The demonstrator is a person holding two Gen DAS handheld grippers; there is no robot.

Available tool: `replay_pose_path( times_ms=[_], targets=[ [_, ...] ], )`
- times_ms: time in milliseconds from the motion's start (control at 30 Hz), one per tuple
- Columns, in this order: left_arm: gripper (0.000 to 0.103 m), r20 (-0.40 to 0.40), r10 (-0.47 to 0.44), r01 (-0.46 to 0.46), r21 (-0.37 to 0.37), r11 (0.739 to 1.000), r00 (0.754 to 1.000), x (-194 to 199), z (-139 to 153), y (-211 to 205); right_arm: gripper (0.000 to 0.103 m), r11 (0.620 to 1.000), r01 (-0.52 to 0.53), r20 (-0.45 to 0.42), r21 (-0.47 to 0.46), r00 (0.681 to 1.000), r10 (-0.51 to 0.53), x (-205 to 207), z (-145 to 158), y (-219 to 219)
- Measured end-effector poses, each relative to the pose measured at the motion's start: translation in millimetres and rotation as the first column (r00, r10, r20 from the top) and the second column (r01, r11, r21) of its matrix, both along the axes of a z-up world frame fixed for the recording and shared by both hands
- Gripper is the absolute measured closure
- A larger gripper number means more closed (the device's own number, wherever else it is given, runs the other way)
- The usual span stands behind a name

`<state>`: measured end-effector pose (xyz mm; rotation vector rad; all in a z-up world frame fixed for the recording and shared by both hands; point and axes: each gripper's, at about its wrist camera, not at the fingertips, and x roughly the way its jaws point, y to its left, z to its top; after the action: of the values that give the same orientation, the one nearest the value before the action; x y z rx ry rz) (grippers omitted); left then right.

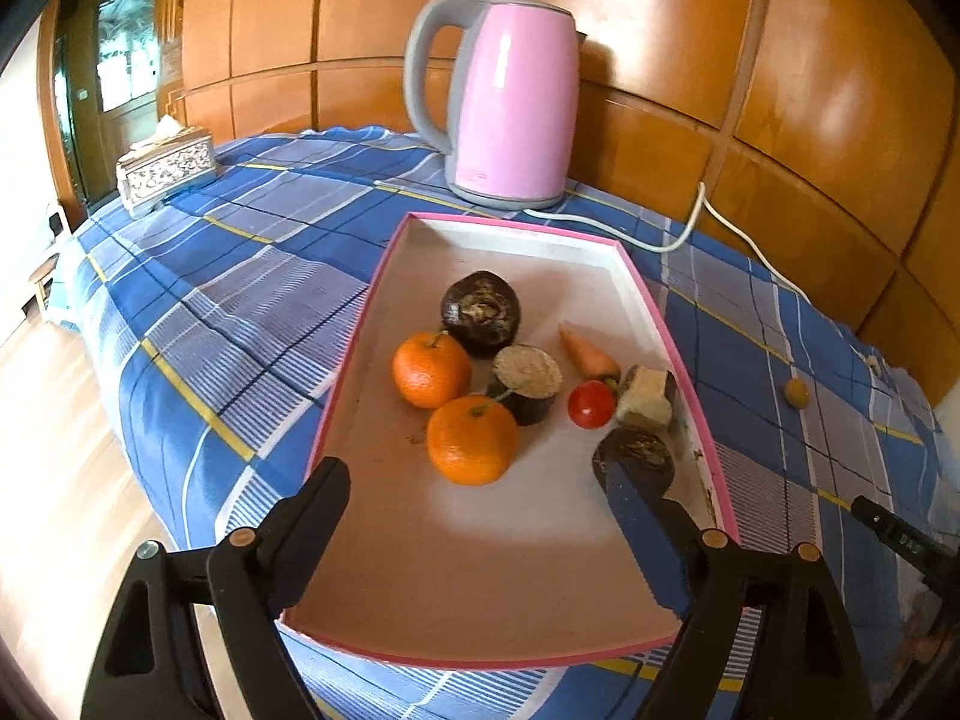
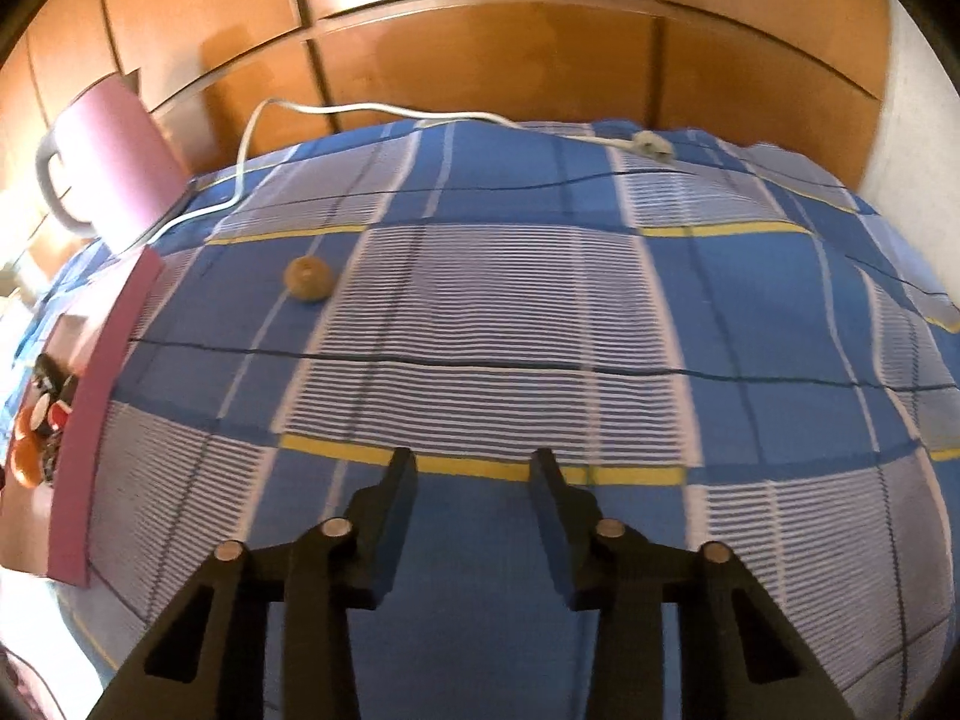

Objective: Organize fruits
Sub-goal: 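Reach the right gripper to the small tan potato and grasp it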

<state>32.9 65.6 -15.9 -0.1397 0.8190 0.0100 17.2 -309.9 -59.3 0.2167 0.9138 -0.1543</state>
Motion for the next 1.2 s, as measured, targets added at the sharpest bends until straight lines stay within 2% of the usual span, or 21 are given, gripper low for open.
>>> replay_pose_path(
  times_ms=[167,400,600,800,1000,1033,1200],
  targets=[
    [0.014,-0.001,0.017,-0.017,-0.008,1.000,1.000,-1.0,0.9,5.4,0.065,0.996,-0.054,0.003,0.064,0.999,0.054,15.3,4.0,11.5],
    [0.014,-0.001,0.023,-0.023,-0.019,1.000,1.000,-0.5,1.8,8.7,0.065,0.990,-0.092,0.022,0.104,0.996,0.090,48.4,15.6,23.8],
    [0.014,-0.012,0.018,-0.018,-0.024,1.000,1.000,0.1,-0.1,9.8,0.065,0.989,-0.111,0.021,0.094,0.994,0.109,82.3,20.8,33.4],
    [0.012,-0.027,0.023,-0.024,-0.028,0.999,0.999,-0.8,-4.5,10.2,0.065,0.989,-0.123,-0.012,0.077,0.992,0.124,112.9,13.0,43.2],
    [0.011,-0.032,0.029,-0.030,-0.035,0.999,0.999,-1.1,-6.5,11.8,0.066,0.988,-0.147,-0.034,0.049,0.988,0.149,129.0,6.3,52.8],
    [0.011,-0.033,0.029,-0.030,-0.035,0.999,0.999,-0.8,-6.6,12.1,0.074,0.988,-0.149,-0.036,0.037,0.988,0.150,130.1,5.3,54.1],
    [0.011,-0.032,0.031,-0.032,-0.030,0.999,0.999,-1.2,-6.8,12.2,0.074,0.985,-0.175,-0.020,0.005,0.984,0.175,122.3,6.4,57.4]
  ],
)
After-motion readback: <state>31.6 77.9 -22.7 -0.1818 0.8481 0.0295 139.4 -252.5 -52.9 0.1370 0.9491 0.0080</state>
